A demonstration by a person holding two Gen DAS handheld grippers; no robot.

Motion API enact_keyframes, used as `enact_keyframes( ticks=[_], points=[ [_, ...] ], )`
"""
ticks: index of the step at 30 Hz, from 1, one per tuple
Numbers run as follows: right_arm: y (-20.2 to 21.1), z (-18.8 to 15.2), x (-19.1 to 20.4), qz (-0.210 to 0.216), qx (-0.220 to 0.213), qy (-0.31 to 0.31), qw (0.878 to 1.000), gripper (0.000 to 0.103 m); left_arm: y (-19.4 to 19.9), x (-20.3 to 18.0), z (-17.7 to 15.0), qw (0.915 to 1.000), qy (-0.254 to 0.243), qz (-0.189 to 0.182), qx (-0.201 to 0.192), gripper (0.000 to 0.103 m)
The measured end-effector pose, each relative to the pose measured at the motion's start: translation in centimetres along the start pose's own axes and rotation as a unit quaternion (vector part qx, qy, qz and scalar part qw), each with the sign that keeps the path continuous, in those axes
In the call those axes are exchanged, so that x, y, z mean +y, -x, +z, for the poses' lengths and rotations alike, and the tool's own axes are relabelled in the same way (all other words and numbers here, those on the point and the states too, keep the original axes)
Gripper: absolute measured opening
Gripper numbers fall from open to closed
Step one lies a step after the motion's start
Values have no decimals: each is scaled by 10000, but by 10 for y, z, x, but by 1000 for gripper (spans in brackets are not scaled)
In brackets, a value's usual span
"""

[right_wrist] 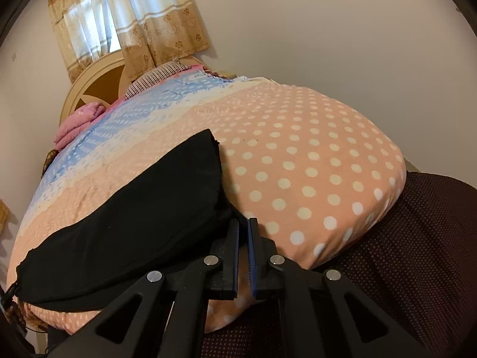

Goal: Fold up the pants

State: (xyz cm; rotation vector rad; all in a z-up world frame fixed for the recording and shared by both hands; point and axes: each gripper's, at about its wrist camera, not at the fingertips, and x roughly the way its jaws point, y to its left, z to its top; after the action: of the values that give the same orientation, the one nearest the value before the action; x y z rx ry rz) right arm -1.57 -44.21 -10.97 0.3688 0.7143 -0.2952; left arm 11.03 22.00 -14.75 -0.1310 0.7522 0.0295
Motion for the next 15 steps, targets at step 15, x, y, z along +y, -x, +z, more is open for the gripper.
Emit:
enact_keyframes(
  ticks=[15],
  points=[
    [35,1,2,530,-485,-506,9961,41,64,-213,-16,9513,-2596,-1658,-85,78]
  ],
)
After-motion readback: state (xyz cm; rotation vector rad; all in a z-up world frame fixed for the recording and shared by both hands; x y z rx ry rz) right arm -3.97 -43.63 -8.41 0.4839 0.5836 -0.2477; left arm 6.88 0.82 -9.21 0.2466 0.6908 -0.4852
